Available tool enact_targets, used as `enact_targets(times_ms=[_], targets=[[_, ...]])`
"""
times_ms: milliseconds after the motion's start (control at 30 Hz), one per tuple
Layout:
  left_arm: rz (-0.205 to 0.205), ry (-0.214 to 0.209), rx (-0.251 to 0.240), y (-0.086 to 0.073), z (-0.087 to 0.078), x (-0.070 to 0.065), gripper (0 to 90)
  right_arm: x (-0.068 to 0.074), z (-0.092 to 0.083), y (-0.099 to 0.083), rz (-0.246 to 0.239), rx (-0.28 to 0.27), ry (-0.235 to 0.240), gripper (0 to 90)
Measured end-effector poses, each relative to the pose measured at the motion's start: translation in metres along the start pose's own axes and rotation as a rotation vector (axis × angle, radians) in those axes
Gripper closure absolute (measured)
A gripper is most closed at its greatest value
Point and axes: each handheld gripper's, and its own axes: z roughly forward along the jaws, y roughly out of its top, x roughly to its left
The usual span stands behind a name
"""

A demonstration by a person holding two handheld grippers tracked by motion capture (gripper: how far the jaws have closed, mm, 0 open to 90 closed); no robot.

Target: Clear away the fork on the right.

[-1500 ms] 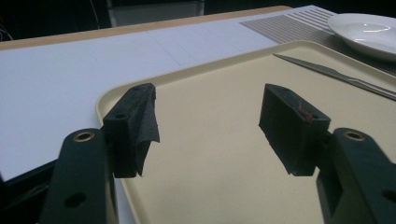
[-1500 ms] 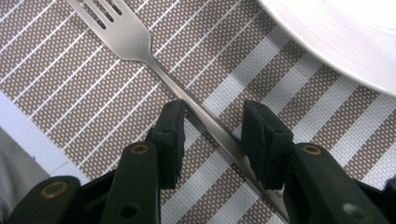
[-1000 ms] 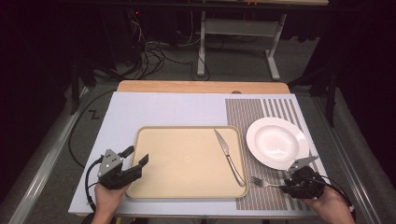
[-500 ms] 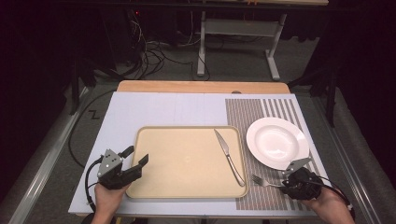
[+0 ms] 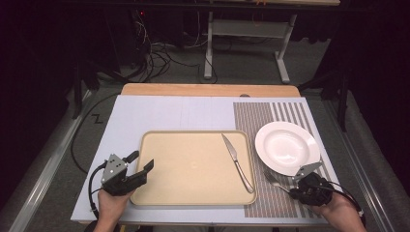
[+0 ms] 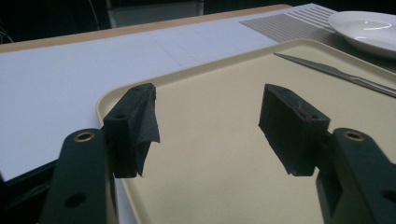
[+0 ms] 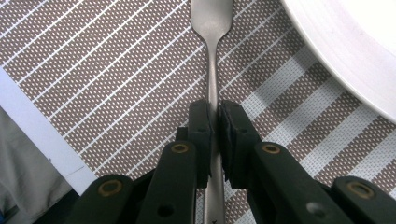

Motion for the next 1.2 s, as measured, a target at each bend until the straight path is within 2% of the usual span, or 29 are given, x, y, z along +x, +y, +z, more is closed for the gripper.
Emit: enact_targets(times_ms=[67,133,233,300,433,533,767,867,1000,1200], targets=[[0.002,0.003,-0.005,0.000,0.000,0.001,37.1,-0.001,0.000,0.001,-0.004,0.007,0.011,84.7],[-0.026,0.009,-0.004,0.000,0.001,0.005,37.1,-0.001,0.000,0.002,-0.014,0.019,0.010,84.8],[-0.045,0.014,-0.011,0.001,0.002,0.008,37.2,0.000,0.000,0.005,-0.037,0.020,-0.003,84.9],[-0.054,0.007,-0.013,0.001,0.003,0.009,37.2,-0.001,-0.001,0.006,-0.036,0.008,0.008,84.9],[-0.041,0.008,-0.002,0.001,0.006,0.007,37.2,-0.005,-0.008,0.006,-0.030,-0.030,0.026,84.9],[-0.061,0.005,-0.006,0.002,0.005,0.009,37.2,-0.006,-0.012,0.007,-0.028,-0.044,0.024,85.0],[-0.037,0.008,0.004,0.001,0.005,0.004,37.1,0.003,-0.004,0.007,-0.046,-0.096,-0.004,85.1],[-0.039,0.007,-0.004,0.001,0.006,0.004,37.2,0.006,-0.003,0.007,-0.042,-0.119,0.001,85.1],[-0.031,0.000,0.008,0.001,0.006,0.003,37.1,0.007,-0.005,0.009,-0.033,-0.136,0.003,85.1],[-0.031,-0.006,0.003,0.001,0.005,0.002,37.1,0.009,-0.004,0.016,-0.036,-0.146,0.015,85.1]])
